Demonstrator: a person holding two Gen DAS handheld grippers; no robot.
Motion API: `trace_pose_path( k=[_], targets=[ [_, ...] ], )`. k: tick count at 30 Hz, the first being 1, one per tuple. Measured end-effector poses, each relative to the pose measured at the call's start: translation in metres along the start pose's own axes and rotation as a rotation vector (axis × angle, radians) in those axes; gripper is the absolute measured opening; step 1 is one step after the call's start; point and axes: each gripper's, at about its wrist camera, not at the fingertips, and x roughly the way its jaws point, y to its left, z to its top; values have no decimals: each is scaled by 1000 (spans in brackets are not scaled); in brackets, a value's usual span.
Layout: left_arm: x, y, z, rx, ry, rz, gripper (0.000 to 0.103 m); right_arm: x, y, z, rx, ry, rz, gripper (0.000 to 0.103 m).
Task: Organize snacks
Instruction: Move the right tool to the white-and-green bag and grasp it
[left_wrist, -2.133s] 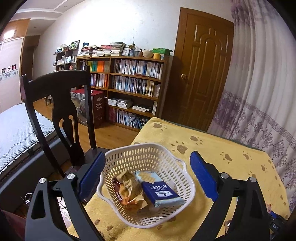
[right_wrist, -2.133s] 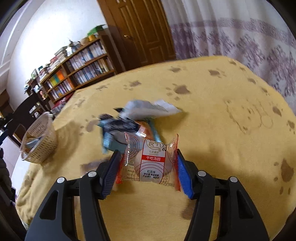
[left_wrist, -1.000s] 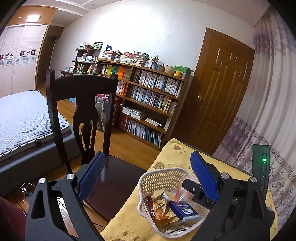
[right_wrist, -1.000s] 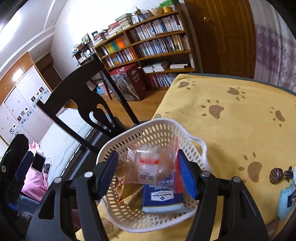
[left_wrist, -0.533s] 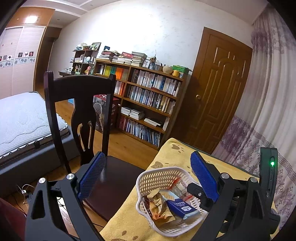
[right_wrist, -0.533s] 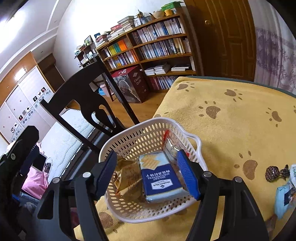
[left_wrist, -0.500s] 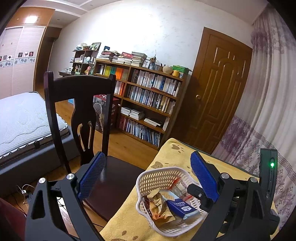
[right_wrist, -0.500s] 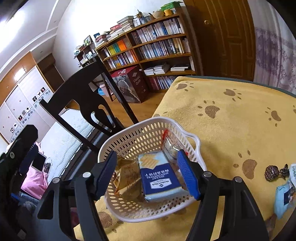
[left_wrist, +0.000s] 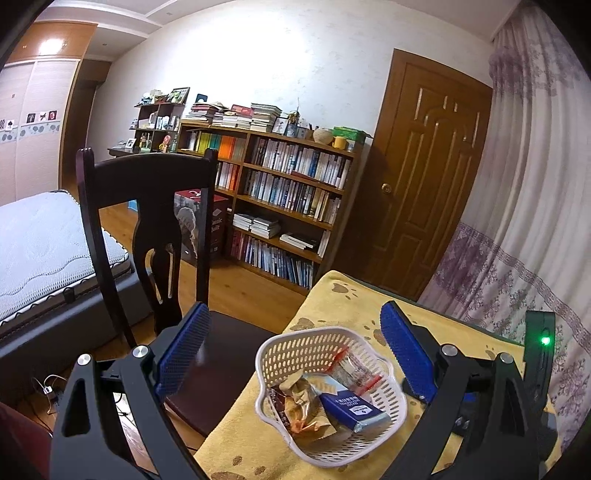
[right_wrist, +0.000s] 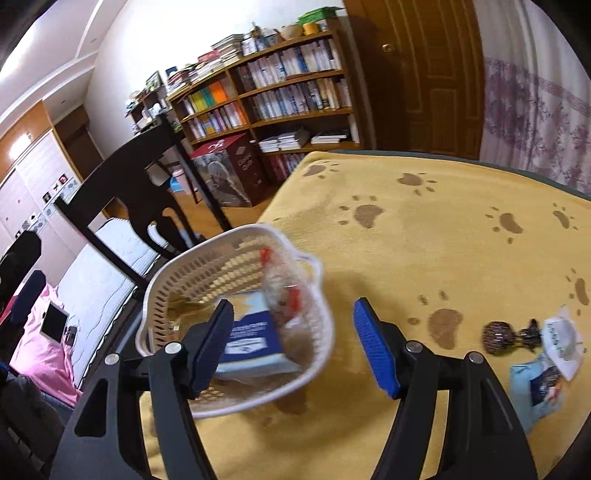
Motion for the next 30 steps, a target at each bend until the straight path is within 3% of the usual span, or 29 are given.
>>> trace_pose_path(
  k=[18,22,30],
  targets=[
    [-2,-41,-11,105,15,-48,95,-81,-168,-26,180,-56,-262,67],
    [-3,-49,-15,130,15,-57,95,-90,-198,-36,277,-46,-274,71],
    [-6,-54,-18,150,14,-68,95,-94,-233,-61,481,-24,-201,79]
  ],
)
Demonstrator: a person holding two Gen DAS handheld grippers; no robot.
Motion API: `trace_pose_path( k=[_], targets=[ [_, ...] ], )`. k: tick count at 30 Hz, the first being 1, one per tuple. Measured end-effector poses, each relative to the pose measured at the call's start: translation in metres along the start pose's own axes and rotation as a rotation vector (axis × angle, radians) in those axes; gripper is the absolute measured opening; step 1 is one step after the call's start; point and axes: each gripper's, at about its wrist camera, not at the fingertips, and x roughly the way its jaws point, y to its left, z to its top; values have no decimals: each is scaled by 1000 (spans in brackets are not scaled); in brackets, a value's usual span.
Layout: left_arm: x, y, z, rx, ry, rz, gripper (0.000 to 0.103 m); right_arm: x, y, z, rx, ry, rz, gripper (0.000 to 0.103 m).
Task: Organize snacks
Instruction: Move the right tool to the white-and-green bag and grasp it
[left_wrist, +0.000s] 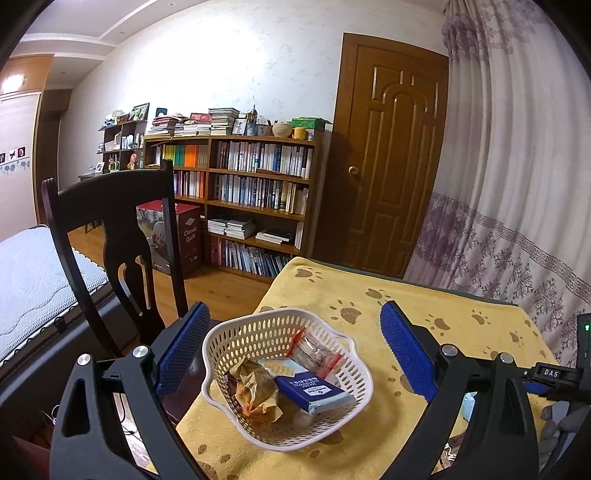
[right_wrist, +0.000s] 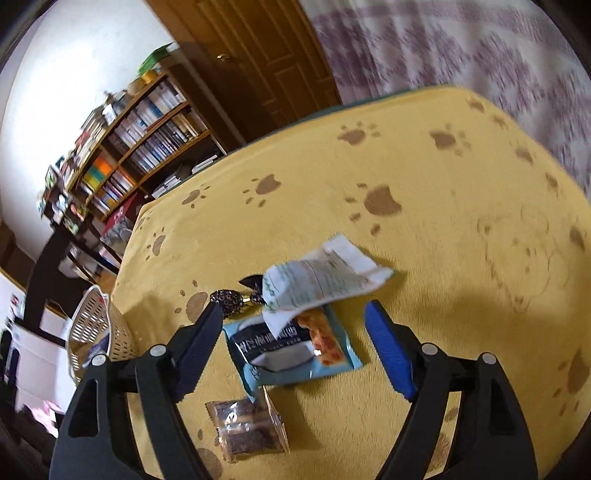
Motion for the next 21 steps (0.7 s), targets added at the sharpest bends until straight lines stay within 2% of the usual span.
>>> trace_pose_path(
  k=[7,9,13,21],
  targets=[
    [-1,-2,1,8,-1,-3,95,26,-18,-3,176,89,119,79],
    [-1,-2,0,11,0,-4,95,37,-18,-2,204,109,127,79],
    [-1,-3,0,12,-1,-4,95,60,-14,6,213,120,89,79],
    [1,-7,1,26,5,-12,95,96,16,36,104,93,-45,79]
  ],
)
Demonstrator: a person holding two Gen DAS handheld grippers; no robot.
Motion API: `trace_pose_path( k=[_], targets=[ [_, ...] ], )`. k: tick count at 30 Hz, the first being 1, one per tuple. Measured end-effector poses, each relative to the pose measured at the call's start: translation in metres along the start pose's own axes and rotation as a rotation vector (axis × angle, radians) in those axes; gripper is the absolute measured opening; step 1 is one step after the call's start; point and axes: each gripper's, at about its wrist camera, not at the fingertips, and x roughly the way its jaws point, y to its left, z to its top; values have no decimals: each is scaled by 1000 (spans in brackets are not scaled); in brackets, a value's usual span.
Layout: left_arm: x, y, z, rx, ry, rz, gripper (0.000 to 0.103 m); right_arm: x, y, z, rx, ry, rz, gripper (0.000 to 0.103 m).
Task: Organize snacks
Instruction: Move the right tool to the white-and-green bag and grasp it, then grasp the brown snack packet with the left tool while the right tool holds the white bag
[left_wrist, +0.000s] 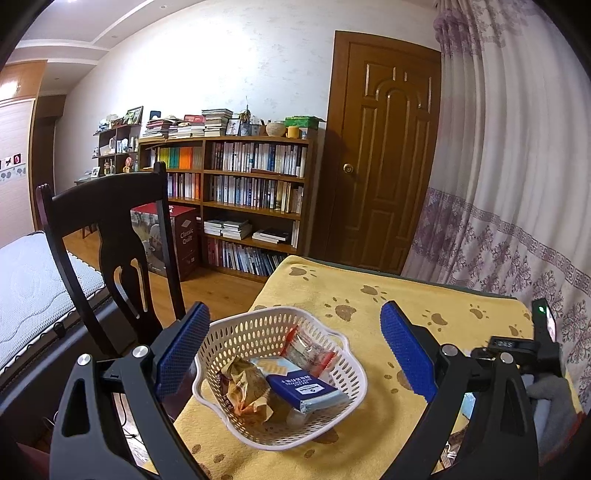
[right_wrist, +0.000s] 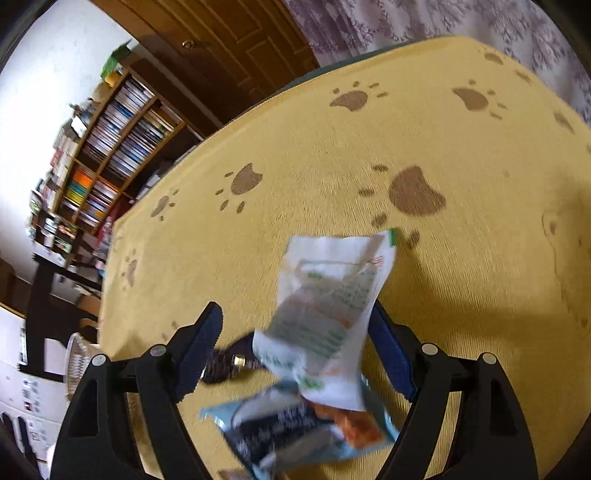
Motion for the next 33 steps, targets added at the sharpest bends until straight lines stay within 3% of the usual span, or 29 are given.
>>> trace_pose_path(
  k=[6,12,16,23,33],
  targets=[
    [-2,-7,-2,21,3,-10,95,18,19,-2,-130,-6,-128,77],
    [-1,-28,-8,71,14,-33,95,23,25,-4,-248,-47,-269,51],
    [0,-47,-17,133,25,-58,95,16,13,-3,-251,-71,-280,42],
    [11,-69,-32,175,84,-129,95,-10,-24,-10,-233,-103,-279,39],
    [33,-98,-64,234,185,-222,95,-44,-61,-60,-303,-144,-244,36]
  ],
)
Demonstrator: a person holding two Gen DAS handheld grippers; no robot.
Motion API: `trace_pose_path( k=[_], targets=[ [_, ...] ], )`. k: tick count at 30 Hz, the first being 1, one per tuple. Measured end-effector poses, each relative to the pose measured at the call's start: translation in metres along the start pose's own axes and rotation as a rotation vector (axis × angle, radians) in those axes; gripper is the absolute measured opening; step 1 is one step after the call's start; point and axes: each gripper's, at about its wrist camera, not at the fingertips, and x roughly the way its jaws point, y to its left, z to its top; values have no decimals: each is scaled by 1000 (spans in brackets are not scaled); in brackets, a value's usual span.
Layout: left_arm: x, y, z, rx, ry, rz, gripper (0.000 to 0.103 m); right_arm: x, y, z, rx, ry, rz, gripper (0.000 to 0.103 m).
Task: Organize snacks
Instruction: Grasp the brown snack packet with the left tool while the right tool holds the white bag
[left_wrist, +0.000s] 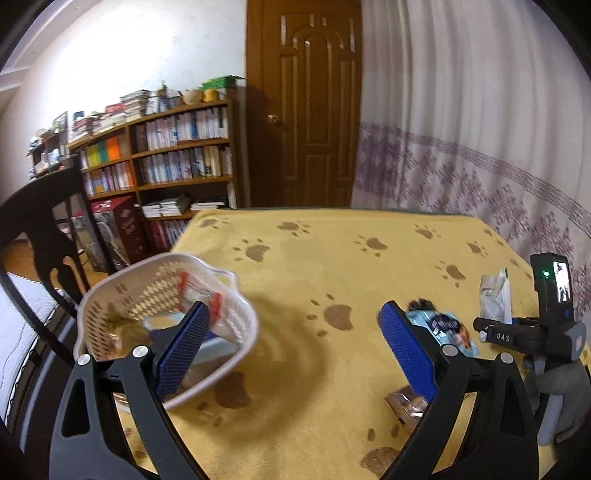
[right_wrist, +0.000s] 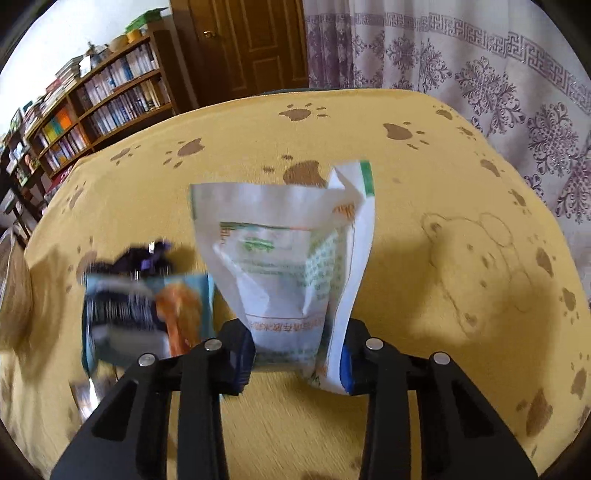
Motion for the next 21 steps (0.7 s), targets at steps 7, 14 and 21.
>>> trace_pose_path(
  k=[7,14,21],
  targets=[
    [39,-27,-26,48,128,-169,95,-19,-10,-32,-16,-50,40,36],
    [61,-68,-60,208,202,-299,95,-22,-22,-39,27,-78,111,36],
    [55,-97,-79,367,198,-366,95,-21,-25,-38,50,-82,140,36]
  ],
)
